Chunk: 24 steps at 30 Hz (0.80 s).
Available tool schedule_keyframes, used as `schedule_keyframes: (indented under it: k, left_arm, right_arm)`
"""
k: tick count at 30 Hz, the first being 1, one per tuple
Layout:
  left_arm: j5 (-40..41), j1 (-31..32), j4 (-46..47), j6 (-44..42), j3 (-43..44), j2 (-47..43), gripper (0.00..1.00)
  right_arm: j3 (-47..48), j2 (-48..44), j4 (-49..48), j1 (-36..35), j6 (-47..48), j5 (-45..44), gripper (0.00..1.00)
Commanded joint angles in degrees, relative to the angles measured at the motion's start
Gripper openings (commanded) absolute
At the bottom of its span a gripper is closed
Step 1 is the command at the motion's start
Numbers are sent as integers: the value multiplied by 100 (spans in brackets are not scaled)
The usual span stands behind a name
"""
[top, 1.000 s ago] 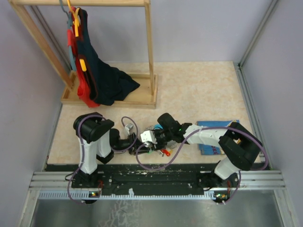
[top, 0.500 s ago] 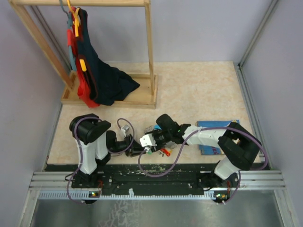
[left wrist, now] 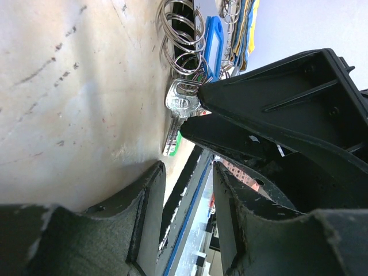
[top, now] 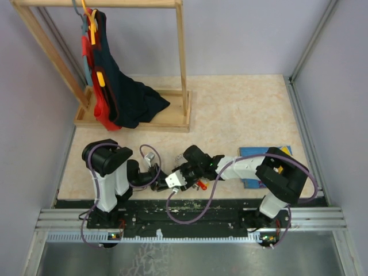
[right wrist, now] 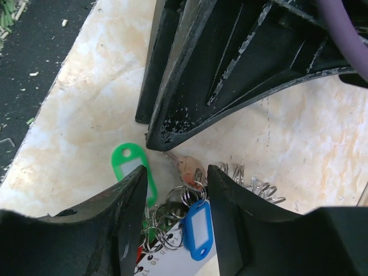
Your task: Remove the keys from the keyring
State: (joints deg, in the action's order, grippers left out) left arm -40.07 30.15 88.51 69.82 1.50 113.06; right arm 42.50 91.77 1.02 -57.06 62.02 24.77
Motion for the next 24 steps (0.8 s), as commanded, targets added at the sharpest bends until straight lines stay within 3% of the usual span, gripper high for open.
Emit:
schedule_keyframes:
  k: [1, 8, 24]
  left_arm:
    - [176, -52, 1408, -214, -80, 61, 46]
    - [193, -81, 1406, -253, -150, -74, 46]
    - [133, -238, 1292, -456, -337, -478, 45]
  right_arm:
    - [200, 174, -269, -174, 167, -267, 47]
    - [231, 424, -339, -270, 339, -553, 44]
    - [430, 137, -49, -271, 275, -768, 21]
